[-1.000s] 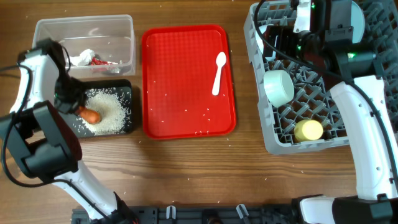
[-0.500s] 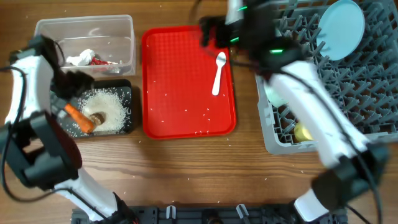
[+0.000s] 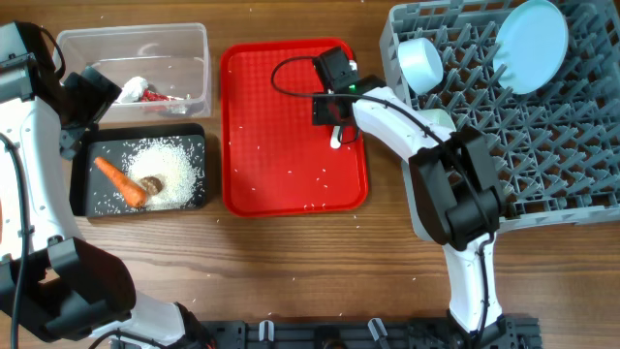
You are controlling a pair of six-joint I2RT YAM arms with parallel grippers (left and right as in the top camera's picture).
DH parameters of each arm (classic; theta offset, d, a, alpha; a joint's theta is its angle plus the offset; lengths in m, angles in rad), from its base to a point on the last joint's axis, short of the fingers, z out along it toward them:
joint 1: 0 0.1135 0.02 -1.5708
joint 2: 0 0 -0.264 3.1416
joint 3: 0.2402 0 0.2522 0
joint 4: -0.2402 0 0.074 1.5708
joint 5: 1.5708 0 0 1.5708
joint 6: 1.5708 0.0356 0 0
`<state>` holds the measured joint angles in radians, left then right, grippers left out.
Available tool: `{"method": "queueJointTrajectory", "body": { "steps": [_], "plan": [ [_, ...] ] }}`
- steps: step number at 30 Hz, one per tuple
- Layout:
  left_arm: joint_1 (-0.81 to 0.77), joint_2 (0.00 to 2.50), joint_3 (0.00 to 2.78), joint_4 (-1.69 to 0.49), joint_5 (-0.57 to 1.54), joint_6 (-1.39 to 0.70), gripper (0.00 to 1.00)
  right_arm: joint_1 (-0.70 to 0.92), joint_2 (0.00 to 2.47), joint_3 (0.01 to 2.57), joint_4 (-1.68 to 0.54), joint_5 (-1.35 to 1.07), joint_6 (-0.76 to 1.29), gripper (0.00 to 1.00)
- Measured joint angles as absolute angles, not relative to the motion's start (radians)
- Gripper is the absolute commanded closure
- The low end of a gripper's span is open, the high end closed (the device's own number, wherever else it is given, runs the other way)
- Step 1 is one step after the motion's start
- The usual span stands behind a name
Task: Sort waste into correct bins and load items into the dishwasher rack
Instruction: 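Grasp the white spoon with the right gripper and lift it, then place the white spoon upright in the dish rack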
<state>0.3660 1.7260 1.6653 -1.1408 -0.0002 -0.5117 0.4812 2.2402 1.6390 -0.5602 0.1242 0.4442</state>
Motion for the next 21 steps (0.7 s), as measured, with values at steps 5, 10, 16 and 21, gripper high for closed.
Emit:
{"method": "queueJointTrajectory", "body": {
  "steps": [5,10,16,21],
  "plan": [
    [0.366,1.726,1.665,-1.148,0.002,-0.509,0.0,0.464,2.261,1.657,-0.539,0.118,0.445,0.82],
    [0.366,1.726,1.665,-1.152,0.002,-0.509,0.0,0.453,2.267,1.665,-0.549,0.117,0.419,0.96],
    [0.366,1.726,1.665,-1.163,0.002,-0.509,0.0,0.453,2.268,1.673,-0.579,0.112,0.364,0.96],
    [0.361,1.726,1.665,-1.163,0.002,-0.509,0.0,0.45,2.247,1.672,-0.656,0.076,0.327,0.96]
  ]
}}
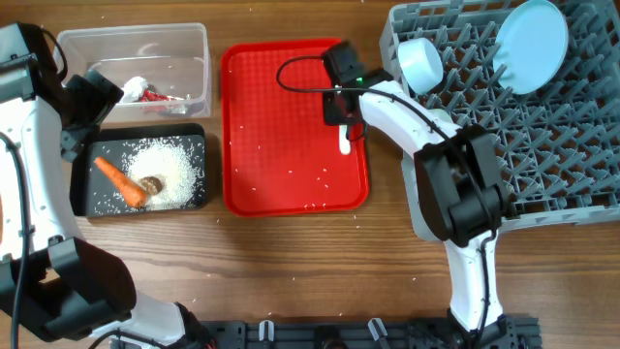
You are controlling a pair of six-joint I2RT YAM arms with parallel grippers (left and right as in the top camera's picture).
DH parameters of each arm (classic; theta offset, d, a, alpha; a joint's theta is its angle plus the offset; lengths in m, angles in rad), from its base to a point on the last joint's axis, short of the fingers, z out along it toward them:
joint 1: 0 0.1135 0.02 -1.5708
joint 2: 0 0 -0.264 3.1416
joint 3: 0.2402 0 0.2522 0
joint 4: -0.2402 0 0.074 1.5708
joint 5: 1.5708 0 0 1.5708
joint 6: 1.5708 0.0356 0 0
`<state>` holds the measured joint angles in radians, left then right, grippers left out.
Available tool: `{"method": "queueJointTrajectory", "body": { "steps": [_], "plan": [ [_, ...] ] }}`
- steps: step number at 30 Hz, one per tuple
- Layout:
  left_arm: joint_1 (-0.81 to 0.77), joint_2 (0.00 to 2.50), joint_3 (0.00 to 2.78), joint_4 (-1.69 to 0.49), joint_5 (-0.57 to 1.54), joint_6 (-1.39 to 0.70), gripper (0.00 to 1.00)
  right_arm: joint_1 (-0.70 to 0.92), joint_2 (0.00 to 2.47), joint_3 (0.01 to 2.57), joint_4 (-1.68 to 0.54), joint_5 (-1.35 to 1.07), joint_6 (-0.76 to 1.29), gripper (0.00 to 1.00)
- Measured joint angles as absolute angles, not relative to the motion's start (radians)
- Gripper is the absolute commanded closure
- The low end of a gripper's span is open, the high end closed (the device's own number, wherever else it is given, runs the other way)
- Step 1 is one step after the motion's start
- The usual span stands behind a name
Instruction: Sort waste into correct bins and load items into the dishwasher rack
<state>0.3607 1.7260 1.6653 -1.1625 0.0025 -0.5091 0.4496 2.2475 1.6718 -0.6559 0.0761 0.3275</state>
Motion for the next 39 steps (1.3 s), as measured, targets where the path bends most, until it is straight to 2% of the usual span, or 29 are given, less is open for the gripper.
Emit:
{"method": "queueJointTrajectory", "body": {
  "steps": [4,8,12,16,19,23,24,26,27,29,33,35,39],
  "plan": [
    [0.36,1.726,1.665,-1.163,0.002,-0.509,0.0,0.428,2.12,1.644,-0.714,0.026,0.291,0.96],
    [0.36,1.726,1.665,-1.162,0.003,-0.509,0.0,0.414,1.862,1.642,-0.767,0.012,0.218,0.96],
    [0.36,1.726,1.665,-1.162,0.003,-0.509,0.0,0.322,1.663,1.643,-0.799,0.009,0.179,0.96],
    [0.36,1.726,1.665,-1.161,0.003,-0.509,0.0,0.207,1.643,1.642,-0.875,0.038,0.126,0.96],
    [0.36,1.726,1.665,-1.159,0.004,-0.509,0.0,0.038,1.628,1.642,-0.988,0.176,-0.006,0.96],
    [0.36,1.726,1.665,-1.144,0.006,-0.509,0.0,-0.081,1.629,1.594,-0.986,0.27,-0.106,0.96],
    [0.36,1.726,1.665,-1.139,0.006,-0.509,0.0,-0.091,1.629,1.559,-0.956,0.271,-0.132,0.89],
    [0.36,1.726,1.665,-1.134,0.006,-0.509,0.0,-0.093,1.637,1.495,-0.899,0.262,-0.182,0.31],
    [0.36,1.726,1.665,-1.132,0.006,-0.509,0.0,-0.093,1.645,1.467,-0.894,0.255,-0.2,0.14],
    [0.36,1.726,1.665,-1.132,0.006,-0.509,0.0,-0.093,1.654,1.454,-0.896,0.242,-0.21,0.09],
    [0.36,1.726,1.665,-1.132,0.006,-0.509,0.0,-0.093,1.653,1.462,-0.933,0.203,-0.176,0.04],
    [0.36,1.726,1.665,-1.132,0.006,-0.509,0.0,-0.093,1.636,1.512,-0.981,0.175,-0.15,0.01],
    [0.36,1.726,1.665,-1.131,0.006,-0.509,0.0,-0.093,1.487,1.673,-1.1,0.028,-0.09,0.0]
  ]
}}
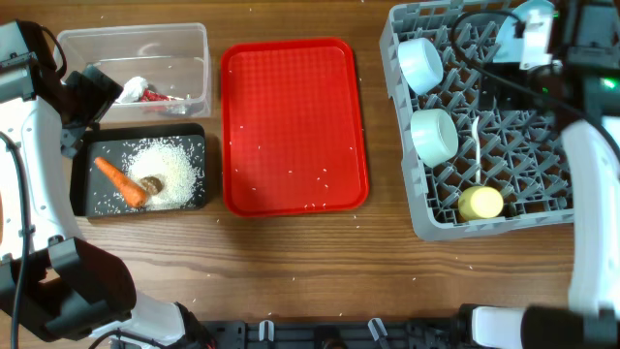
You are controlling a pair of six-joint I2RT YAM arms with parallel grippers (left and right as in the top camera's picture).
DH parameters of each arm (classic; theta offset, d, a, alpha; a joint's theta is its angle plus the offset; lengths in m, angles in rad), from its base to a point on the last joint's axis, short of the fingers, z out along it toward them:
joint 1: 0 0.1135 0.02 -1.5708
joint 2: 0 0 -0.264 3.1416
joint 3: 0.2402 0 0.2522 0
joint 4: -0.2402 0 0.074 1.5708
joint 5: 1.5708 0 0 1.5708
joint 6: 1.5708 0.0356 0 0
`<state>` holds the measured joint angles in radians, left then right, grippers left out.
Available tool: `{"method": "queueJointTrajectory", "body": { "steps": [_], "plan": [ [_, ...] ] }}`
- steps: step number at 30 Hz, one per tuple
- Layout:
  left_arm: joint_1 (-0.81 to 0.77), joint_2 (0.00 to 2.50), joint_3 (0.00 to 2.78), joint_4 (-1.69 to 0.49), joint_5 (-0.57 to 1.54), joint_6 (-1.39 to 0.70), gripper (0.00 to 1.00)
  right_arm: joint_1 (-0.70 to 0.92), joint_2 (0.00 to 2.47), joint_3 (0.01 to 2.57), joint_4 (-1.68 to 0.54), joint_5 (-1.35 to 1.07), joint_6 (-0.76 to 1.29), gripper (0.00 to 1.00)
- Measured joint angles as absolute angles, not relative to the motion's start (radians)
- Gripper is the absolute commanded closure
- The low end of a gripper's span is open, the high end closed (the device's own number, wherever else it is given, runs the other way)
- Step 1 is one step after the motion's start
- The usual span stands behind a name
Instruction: Sort waste into correct bins and load items into the dishwasher rack
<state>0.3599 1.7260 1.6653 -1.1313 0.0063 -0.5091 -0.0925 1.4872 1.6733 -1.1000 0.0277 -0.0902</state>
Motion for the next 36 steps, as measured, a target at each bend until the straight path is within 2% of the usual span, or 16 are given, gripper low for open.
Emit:
{"method": "queueJointTrajectory", "body": {
  "steps": [2,5,9,11,13,15,18,23,29,36],
  "plan": [
    [0.36,1.726,1.665,-1.132,0.006,-0.509,0.0,-0.093,1.366,1.705,-1.108,-0.049,0.035,0.0],
    [0.36,1.726,1.665,-1.132,0.006,-0.509,0.0,-0.093,1.226,1.723,-1.121,-0.119,0.336,0.0],
    [0.36,1.726,1.665,-1.132,0.006,-0.509,0.0,-0.093,1.2,1.723,-1.205,-0.049,0.465,0.0],
    [0.36,1.726,1.665,-1.131,0.006,-0.509,0.0,-0.093,1.2,1.723,-1.232,0.081,0.494,0.0],
    [0.36,1.726,1.665,-1.131,0.006,-0.509,0.0,-0.093,1.171,1.656,-1.133,0.204,0.5,0.0],
    [0.36,1.726,1.665,-1.129,0.006,-0.509,0.0,-0.095,1.054,1.443,-0.895,0.25,0.428,0.0],
    [0.36,1.726,1.665,-1.131,0.007,-0.509,0.0,-0.098,0.755,0.995,-0.498,0.213,0.314,0.0],
    [0.36,1.726,1.665,-1.129,0.007,-0.509,0.0,-0.102,0.311,0.301,-0.192,0.078,0.258,0.01],
    [0.36,1.728,1.665,-1.129,0.009,-0.509,0.0,-0.102,0.037,0.048,-0.106,0.021,0.281,0.0],
    [0.36,1.728,1.665,-1.129,0.01,-0.509,0.0,-0.101,0.019,0.041,-0.058,0.019,0.306,0.0]
  ]
}}
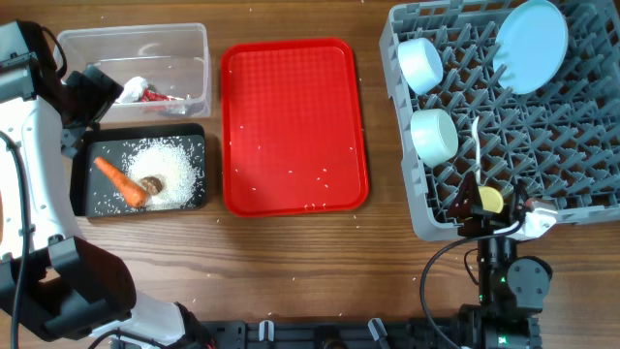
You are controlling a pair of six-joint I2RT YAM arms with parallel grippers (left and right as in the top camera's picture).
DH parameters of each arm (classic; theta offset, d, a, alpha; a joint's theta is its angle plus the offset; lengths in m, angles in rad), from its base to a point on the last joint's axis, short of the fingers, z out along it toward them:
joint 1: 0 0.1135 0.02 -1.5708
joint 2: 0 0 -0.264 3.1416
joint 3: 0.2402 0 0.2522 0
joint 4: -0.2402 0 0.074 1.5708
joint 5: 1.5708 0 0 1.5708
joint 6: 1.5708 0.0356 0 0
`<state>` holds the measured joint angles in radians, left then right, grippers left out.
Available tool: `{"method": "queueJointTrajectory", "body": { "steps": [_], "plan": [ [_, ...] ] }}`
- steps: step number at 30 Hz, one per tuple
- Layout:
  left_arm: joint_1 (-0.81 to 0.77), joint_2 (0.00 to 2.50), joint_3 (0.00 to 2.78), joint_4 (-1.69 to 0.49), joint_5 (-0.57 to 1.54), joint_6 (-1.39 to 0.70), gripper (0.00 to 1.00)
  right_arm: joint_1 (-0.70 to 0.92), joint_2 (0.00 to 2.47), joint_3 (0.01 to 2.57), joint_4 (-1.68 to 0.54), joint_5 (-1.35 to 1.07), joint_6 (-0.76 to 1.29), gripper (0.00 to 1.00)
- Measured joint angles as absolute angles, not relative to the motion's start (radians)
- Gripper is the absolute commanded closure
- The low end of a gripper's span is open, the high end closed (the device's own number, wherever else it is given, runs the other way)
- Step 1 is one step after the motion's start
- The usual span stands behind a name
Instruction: Sort waste into correct bins and load items into the dishwasher rack
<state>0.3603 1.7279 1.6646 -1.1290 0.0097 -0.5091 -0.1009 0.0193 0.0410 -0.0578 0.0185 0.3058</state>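
The red tray (291,97) holds only scattered rice grains. In the grey dishwasher rack (581,155) are two white cups (433,134), a pale blue plate (531,33), a white utensil (476,145) standing among the tines, and a yellow item (492,199). My right gripper (469,200) sits folded back at the rack's front edge, beside the yellow item; its jaws are too dark to read. My left gripper (89,89) hovers at the left end of the clear bin (199,58), which holds wrappers; how its jaws stand is unclear.
A black tray (194,145) in front of the clear bin holds white rice, a carrot (119,180) and a small brown piece. Stray grains lie on the wooden table by the red tray. The left arm's white links run down the left edge.
My right arm has moved from above the rack's far right corner to a folded pose at the rack's front edge. The plate shows again. The left arm has not moved.
My right gripper was first on a white utensil at the red tray's right side, then just beyond it with the utensil still on the tray. Later the tray was bare, the utensil stood in the rack, and the arm was over the rack. Now the arm is folded back.
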Motion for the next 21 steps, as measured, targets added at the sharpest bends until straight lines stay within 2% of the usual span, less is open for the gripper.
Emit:
{"method": "queueJointTrajectory", "body": {
  "steps": [13,15,17,21],
  "plan": [
    [0.355,1.715,1.661,-1.131,0.009,-0.509,0.0,-0.101,0.019,0.04,-0.057,0.018,0.309,0.0],
    [0.307,1.597,1.572,-1.01,-0.001,-0.509,0.0,-0.101,0.019,0.04,-0.057,0.018,0.31,0.0],
    [0.235,1.403,1.376,-0.736,-0.012,-0.509,0.0,-0.101,0.017,0.039,-0.053,0.018,0.31,0.0],
    [0.161,0.899,0.841,-0.371,-0.009,-0.509,0.0,-0.101,0.015,0.039,-0.051,0.017,0.31,0.0]
  ]
}}
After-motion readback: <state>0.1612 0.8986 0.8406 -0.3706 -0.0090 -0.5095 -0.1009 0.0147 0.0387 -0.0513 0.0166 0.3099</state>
